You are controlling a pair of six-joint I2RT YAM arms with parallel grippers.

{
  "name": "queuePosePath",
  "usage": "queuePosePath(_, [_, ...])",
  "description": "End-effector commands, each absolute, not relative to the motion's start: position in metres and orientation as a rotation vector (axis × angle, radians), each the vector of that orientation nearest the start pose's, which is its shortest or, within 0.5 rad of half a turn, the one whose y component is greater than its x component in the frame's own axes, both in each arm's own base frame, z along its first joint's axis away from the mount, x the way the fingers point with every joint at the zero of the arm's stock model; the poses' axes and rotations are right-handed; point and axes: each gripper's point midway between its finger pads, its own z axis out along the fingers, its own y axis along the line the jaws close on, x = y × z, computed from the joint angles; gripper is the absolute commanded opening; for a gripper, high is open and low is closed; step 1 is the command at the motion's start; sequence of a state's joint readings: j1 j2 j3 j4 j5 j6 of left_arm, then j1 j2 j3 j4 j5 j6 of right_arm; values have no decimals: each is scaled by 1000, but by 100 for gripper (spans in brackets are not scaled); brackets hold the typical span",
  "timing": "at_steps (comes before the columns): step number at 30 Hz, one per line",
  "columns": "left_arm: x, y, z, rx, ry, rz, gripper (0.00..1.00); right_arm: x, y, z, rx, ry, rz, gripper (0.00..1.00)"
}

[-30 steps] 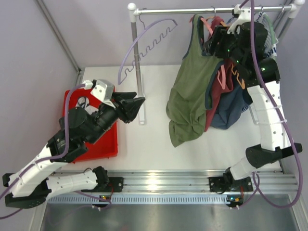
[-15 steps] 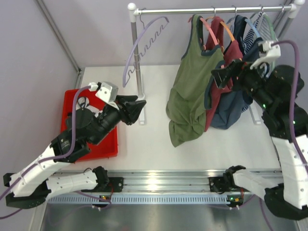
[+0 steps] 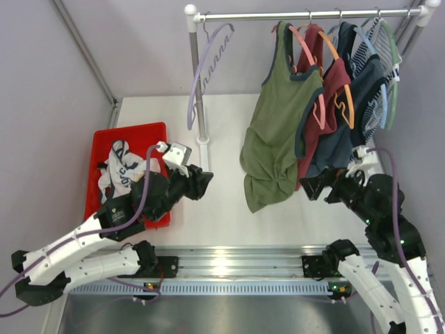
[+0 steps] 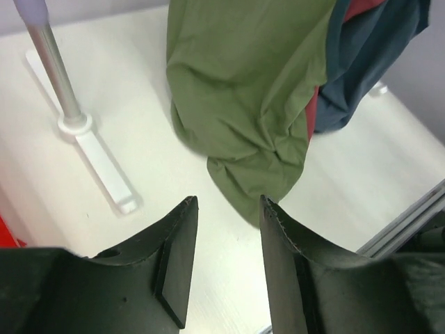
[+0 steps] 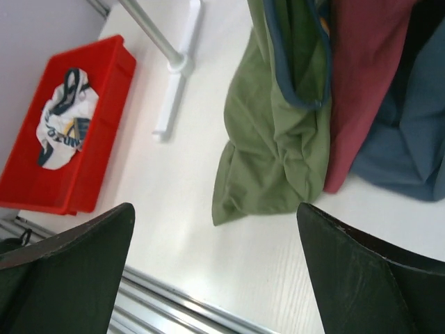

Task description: Place the tank top on the hanger

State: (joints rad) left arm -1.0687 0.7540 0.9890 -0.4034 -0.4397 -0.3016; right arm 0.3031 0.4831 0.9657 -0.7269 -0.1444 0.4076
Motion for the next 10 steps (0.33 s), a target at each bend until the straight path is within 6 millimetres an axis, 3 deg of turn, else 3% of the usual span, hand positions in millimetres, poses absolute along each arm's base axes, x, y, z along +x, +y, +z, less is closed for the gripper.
queuePosePath(1, [189,-212,307,269,1788,-643,45,176,101,268,54,1924,664,100])
queuePosePath(5, [189,-214,285,257,1829,-639,45,177,99,248,53,1973,636,100])
queuePosePath(10, [190,-216,277,261,1852,-624,45,181,97,240,45,1995,604,100])
